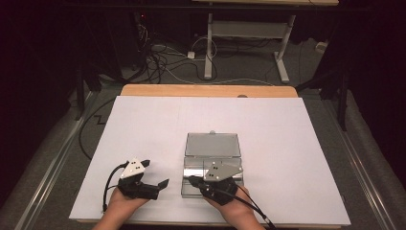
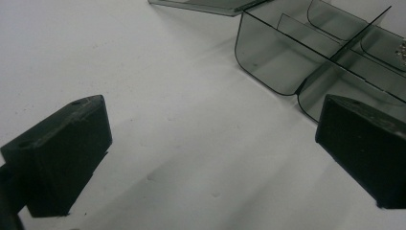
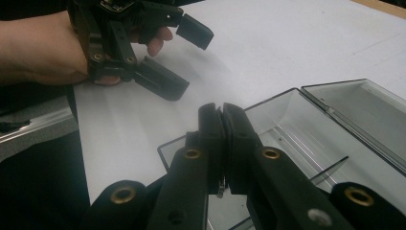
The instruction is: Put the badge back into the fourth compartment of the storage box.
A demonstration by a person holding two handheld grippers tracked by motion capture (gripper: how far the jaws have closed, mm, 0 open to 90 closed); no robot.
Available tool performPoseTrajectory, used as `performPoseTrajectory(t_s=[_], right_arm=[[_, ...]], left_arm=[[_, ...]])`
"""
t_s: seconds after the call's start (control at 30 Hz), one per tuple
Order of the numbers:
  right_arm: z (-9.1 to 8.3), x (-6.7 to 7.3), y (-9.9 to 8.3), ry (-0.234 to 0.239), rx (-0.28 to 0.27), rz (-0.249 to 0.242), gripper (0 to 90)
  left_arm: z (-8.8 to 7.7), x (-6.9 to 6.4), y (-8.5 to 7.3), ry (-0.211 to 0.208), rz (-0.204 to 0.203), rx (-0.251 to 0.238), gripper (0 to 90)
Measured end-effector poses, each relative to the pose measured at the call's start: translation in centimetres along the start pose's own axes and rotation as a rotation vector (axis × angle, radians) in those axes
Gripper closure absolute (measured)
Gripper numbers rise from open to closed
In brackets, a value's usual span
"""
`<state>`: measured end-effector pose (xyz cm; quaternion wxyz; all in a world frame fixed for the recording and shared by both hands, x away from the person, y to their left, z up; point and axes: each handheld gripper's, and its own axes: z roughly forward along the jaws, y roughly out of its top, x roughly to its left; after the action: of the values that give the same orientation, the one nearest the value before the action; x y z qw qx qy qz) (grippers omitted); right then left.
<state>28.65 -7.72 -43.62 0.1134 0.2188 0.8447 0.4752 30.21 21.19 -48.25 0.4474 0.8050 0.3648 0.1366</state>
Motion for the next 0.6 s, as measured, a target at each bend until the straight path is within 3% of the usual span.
performPoseTrajectory(t_s=[0.6], right_arm=[[1.2,0.3,-0.6,-0.005,0.052,0.004,88.2]], left_arm=[[0.0,0.0,0.0,-0.003,-0.001,0.0,0.0]])
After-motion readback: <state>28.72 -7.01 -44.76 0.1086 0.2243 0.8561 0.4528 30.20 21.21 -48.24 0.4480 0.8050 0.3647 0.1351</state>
